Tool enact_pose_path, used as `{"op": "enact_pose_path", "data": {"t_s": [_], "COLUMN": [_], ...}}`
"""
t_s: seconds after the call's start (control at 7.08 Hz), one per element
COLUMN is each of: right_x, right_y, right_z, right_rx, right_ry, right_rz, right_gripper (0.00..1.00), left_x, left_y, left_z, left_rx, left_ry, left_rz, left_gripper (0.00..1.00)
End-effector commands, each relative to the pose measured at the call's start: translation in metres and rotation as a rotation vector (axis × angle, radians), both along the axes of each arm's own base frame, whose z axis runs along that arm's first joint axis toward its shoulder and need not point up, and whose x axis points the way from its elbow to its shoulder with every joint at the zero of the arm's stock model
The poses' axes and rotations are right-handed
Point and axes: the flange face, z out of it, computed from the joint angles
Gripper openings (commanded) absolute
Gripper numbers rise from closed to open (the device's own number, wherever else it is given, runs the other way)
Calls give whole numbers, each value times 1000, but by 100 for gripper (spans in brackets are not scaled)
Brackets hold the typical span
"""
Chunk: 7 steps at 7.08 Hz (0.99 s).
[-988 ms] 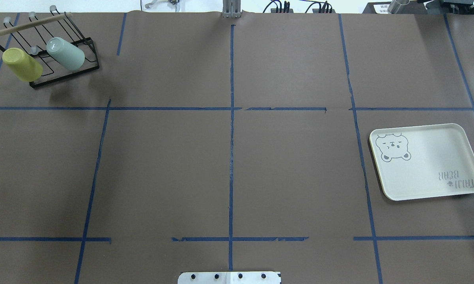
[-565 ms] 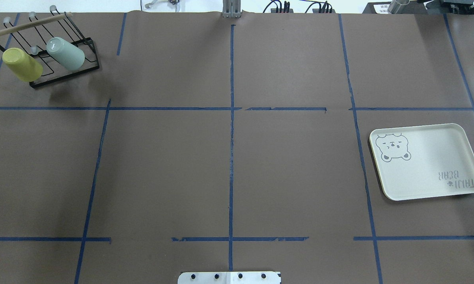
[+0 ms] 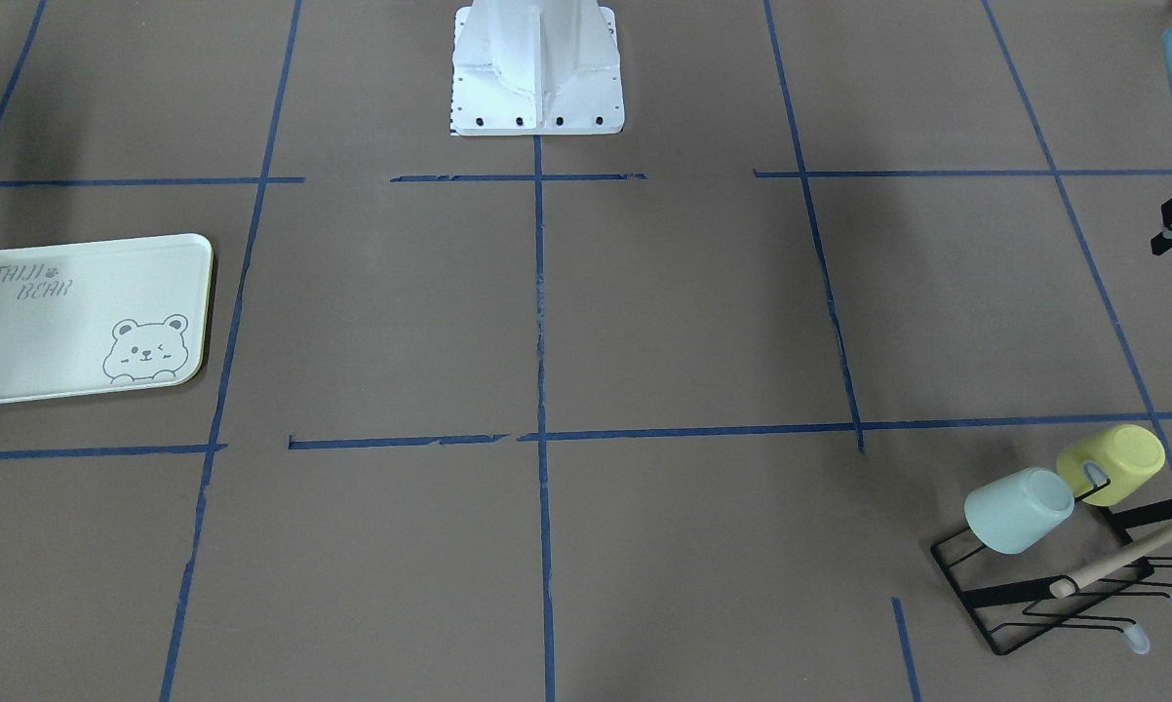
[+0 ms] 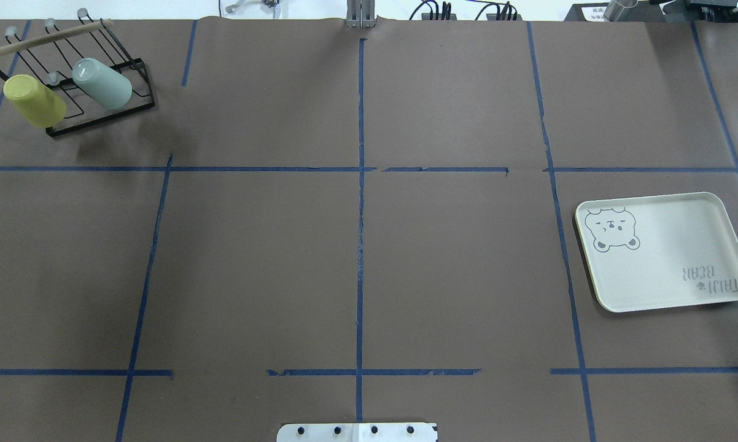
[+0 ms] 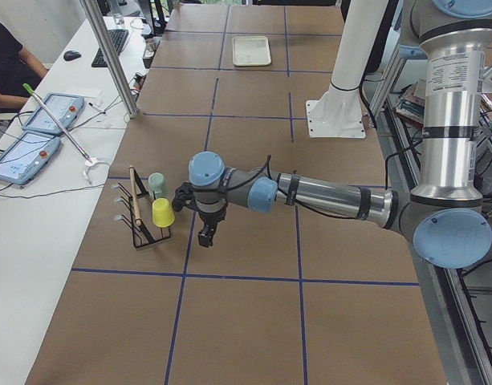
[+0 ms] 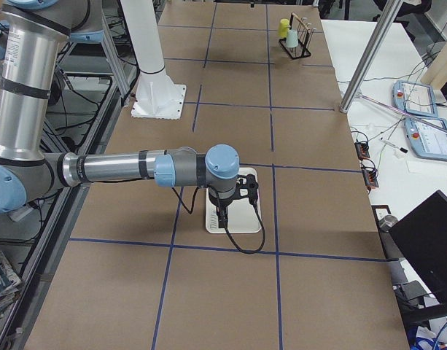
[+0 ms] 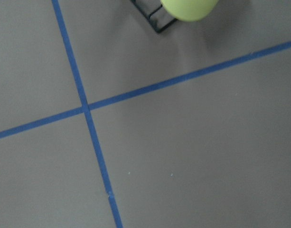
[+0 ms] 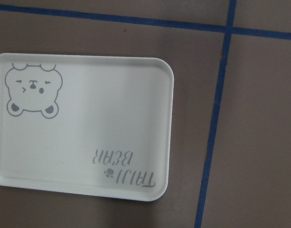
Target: Left arm grabs green cup and hands to right arm on tray
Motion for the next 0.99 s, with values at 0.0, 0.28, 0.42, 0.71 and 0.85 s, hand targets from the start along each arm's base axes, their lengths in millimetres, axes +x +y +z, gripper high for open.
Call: {"op": "enact_pose_path", "data": {"t_s": [0.0,0.28,0.42,0.71,0.85], "right_x": [-7,-12,-14,-15,-16], "right_y": [-1,-1,-2,-2,-1], "right_z": [-2,-1,-1,0,0], "right_rx": [3,5,5,5,3], "right_ry": [-4,-3,-3,1,1], "right_rz": [-17,-32,-37,-42,-43], "right_gripper": [100,100,100,100,100], "left_x": [39,102,117,134,138], "left_y": [-40,-83,-90,-134,-153], "left_z": [-66,-131,-145,-158,-155], "left_rx": [-4,-97,-143,-128,-79], "left_ry": [54,51,51,18,-49], "left_rz": [-76,-84,-120,-137,-178], "left_gripper": [100,100,100,100,100]}}
